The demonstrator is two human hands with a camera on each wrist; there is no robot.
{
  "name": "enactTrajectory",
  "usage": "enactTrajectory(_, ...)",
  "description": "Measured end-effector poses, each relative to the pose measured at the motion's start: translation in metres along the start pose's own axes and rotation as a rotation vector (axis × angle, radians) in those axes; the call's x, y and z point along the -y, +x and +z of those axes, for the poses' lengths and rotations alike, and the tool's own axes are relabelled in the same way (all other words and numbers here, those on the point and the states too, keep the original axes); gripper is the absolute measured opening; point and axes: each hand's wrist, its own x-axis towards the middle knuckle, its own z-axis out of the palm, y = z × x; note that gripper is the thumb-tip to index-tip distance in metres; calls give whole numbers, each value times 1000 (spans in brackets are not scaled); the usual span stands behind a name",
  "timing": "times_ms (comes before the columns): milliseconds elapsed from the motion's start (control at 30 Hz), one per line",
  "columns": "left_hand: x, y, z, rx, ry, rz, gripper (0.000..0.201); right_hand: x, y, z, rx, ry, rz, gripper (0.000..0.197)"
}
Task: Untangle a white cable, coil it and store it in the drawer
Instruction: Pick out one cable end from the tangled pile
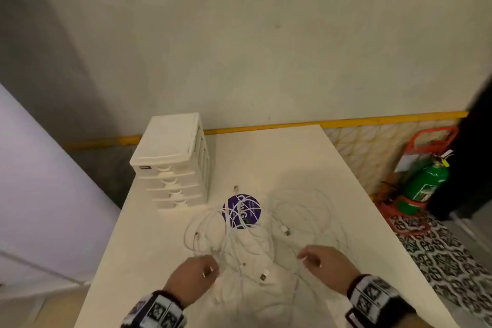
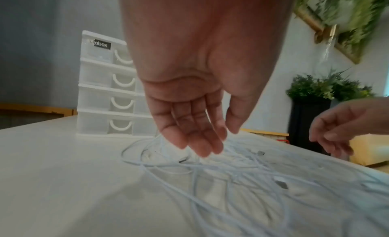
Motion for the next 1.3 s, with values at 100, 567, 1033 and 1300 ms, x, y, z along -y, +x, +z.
enactTrajectory(100, 12, 13, 3, -73, -36, -64, 29, 0, 16, 14, -67, -32, 62, 14)
enactTrajectory(567, 51, 39, -11, -196, -148, -106, 15, 6, 30, 46, -168, -384, 188, 29)
enactTrajectory(1033, 43, 120, -30, -222, -126, -27, 34, 16, 120, 11, -144, -322, 222, 41)
enactTrajectory(1300, 47, 143, -24, -154, -144, -60, 27, 6, 136, 18, -99, -296, 284, 25)
